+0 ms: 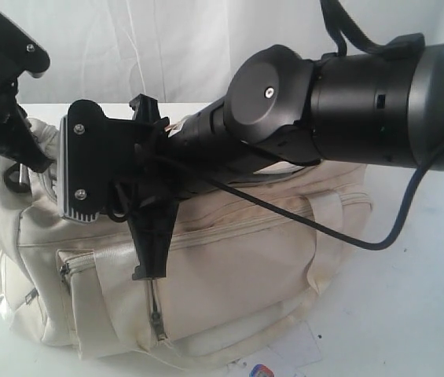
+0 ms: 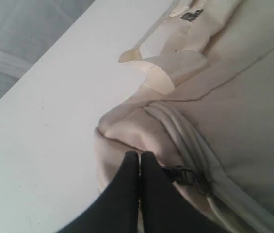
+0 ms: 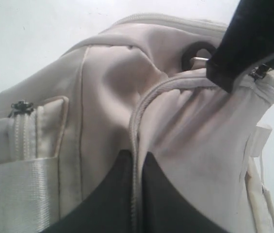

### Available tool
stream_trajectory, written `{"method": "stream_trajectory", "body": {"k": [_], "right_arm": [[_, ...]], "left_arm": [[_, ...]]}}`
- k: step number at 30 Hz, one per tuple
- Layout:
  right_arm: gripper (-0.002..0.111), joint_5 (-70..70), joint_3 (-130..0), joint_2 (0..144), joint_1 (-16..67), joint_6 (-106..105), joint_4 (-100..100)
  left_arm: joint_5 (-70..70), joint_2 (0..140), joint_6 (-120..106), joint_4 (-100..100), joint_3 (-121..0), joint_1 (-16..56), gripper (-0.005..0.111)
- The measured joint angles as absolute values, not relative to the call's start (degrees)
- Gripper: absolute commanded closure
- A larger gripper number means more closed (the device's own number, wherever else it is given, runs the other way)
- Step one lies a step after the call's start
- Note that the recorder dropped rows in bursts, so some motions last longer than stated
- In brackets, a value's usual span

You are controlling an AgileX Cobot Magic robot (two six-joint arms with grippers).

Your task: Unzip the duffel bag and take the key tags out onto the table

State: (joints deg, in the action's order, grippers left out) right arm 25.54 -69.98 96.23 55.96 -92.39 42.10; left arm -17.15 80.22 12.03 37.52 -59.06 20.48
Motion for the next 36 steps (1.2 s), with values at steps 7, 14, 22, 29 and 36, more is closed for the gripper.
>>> {"method": "stream_trajectory", "body": {"k": [7, 14, 22, 29, 36], "right_arm": [[0.108, 25.6, -70.1, 96.2, 56.0, -91.9, 41.1], [0.108, 26.1, -70.1, 96.2, 56.0, -90.1, 39.4], [0.108, 27.7, -70.1, 96.2, 56.0, -89.8, 38.6], [0.108, 28.7, -70.1, 96.2, 56.0, -86.9, 38.6], [0.108, 28.8, -70.1, 96.2, 56.0, -85.3, 38.6]], "left_arm": [[-17.1, 84.8, 12.8, 39.2, -64.5, 19.3, 0.107], [-19.1, 90.3, 12.8, 41.4, -69.9, 19.0, 0.107], [-22.4, 95.0, 12.8, 42.5, -75.0, 16.9, 0.088], [-31.6, 94.5, 10.2, 43.2, -78.9, 16.4, 0.002], [-34.0, 86.8, 1.6, 36.8, -79.1, 16.4, 0.002]]}}
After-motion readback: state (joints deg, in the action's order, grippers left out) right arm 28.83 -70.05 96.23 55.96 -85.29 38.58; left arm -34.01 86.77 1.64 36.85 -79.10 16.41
